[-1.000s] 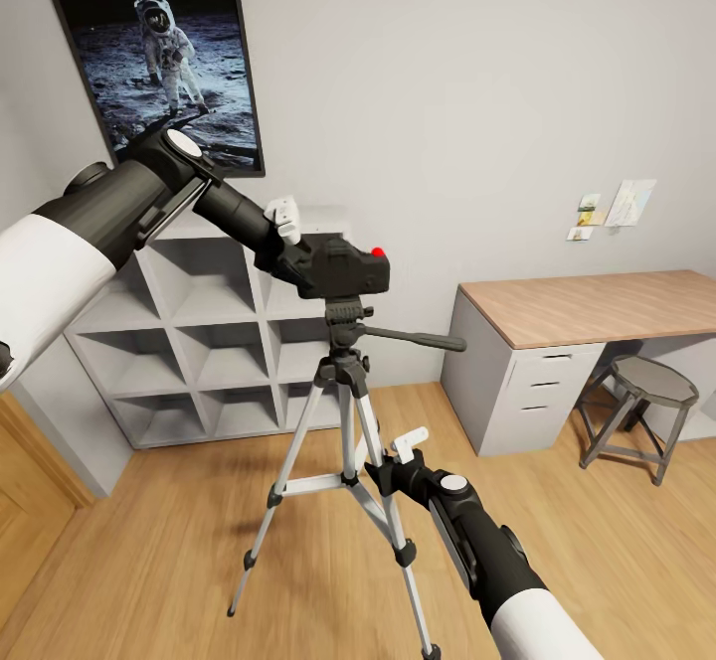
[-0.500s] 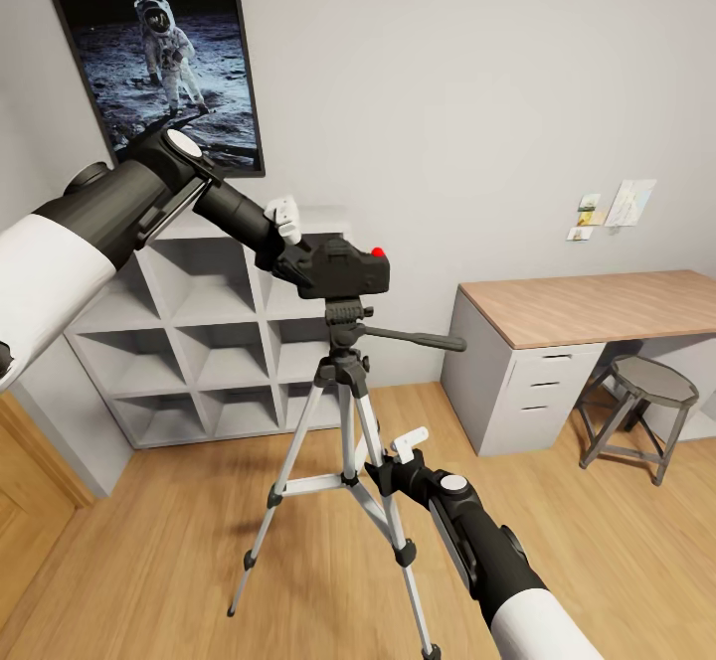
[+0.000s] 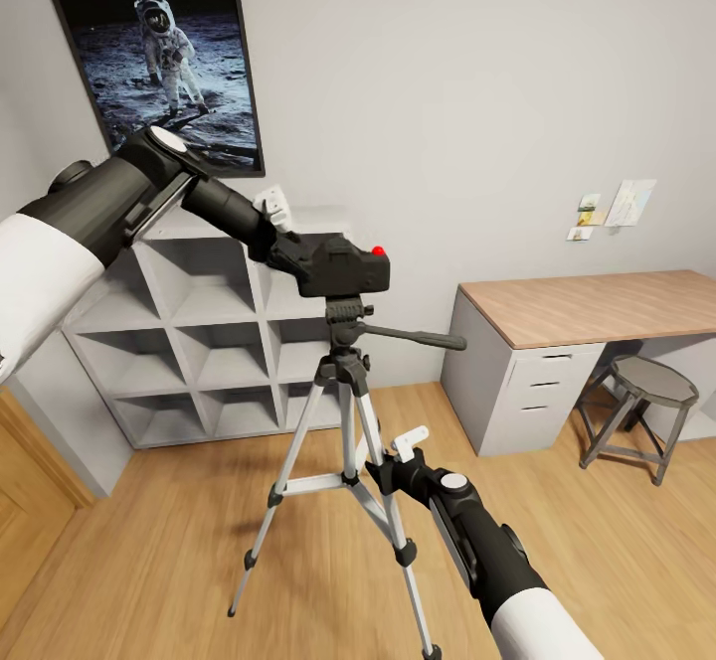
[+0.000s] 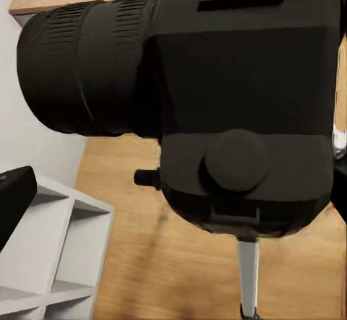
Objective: Attach the digital camera to the camera tripod in the bedroom.
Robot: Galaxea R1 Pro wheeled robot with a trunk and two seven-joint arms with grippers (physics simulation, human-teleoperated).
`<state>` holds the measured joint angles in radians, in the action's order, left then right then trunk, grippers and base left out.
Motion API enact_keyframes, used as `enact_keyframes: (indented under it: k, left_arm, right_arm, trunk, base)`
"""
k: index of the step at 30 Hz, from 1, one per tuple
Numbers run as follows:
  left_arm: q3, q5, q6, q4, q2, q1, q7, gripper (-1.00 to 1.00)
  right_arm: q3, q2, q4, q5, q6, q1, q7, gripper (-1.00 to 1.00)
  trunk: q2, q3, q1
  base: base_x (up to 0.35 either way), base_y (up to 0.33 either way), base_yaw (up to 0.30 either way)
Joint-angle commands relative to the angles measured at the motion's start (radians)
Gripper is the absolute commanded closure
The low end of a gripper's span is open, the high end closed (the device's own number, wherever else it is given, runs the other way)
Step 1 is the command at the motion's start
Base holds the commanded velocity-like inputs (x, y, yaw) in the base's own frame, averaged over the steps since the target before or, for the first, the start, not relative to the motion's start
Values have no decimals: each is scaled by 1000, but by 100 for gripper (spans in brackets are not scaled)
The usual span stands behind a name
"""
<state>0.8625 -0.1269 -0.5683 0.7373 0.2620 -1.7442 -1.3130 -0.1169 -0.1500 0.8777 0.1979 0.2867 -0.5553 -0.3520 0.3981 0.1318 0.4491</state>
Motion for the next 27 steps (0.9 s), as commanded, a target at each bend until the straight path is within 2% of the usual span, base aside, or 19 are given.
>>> enact_keyframes:
  k: [1,4,5,9,10,14,20,22,23,25,26,27]
  left_arm:
    - [-30,0,-18,-1,16,-2,42,-100]
    - [-116,-4,-48,-5,42,-2,66,-100]
    - [-183,-7,-69,-11,60,-2,79,-100]
    - [-303,-10,-108,-34,95,-2,93,-100]
    - [-340,-11,-121,-51,111,-2,97,-100]
    - [-379,-14,-137,-101,135,-2,98,-100]
    - [-404,-38,-145,-232,151,0,93,-100]
    - [-407,-61,-145,-278,152,0,92,-100]
    - [-409,-91,-144,-328,153,0,91,-100]
    - [-410,-127,-142,-385,153,0,92,-100]
    - [-410,-165,-140,-448,152,0,92,-100]
    - [-411,-184,-139,-484,151,0,92,-100]
  right_arm:
    - [0,0,-63,15,3,0,-9,100]
    - [0,1,-63,15,3,0,-9,100]
    - [0,1,-63,15,3,0,-9,100]
    - [0,1,-63,15,3,0,-9,100]
    - [0,1,-63,15,3,0,-9,100]
    - [0,1,-63,15,3,0,-9,100]
    - [0,0,-64,15,3,0,-9,100]
    - [0,0,-64,15,3,0,-9,100]
    - [0,0,-65,15,3,0,-9,100]
    - [0,0,-65,15,3,0,-9,100]
    - [0,0,-65,15,3,0,-9,100]
    - [0,0,-65,15,3,0,-9,100]
  trunk:
    - [2,3,1]
    - [2,3,1]
    - [2,3,1]
    - [2,3,1]
    - [2,3,1]
    - [2,3,1]
    - [2,3,1]
    - [2,3,1]
    - [2,3,1]
    - [2,3,1]
    - [2,3,1]
    - [2,3,1]
  base:
    - [0,0,0]
    - [0,0,0]
    - [0,0,0]
    - [0,0,0]
    - [0,0,0]
    - [0,0,0]
    - [0,0,0]
    - [0,0,0]
    - [0,0,0]
    - [0,0,0]
    - [0,0,0]
    - [0,0,0]
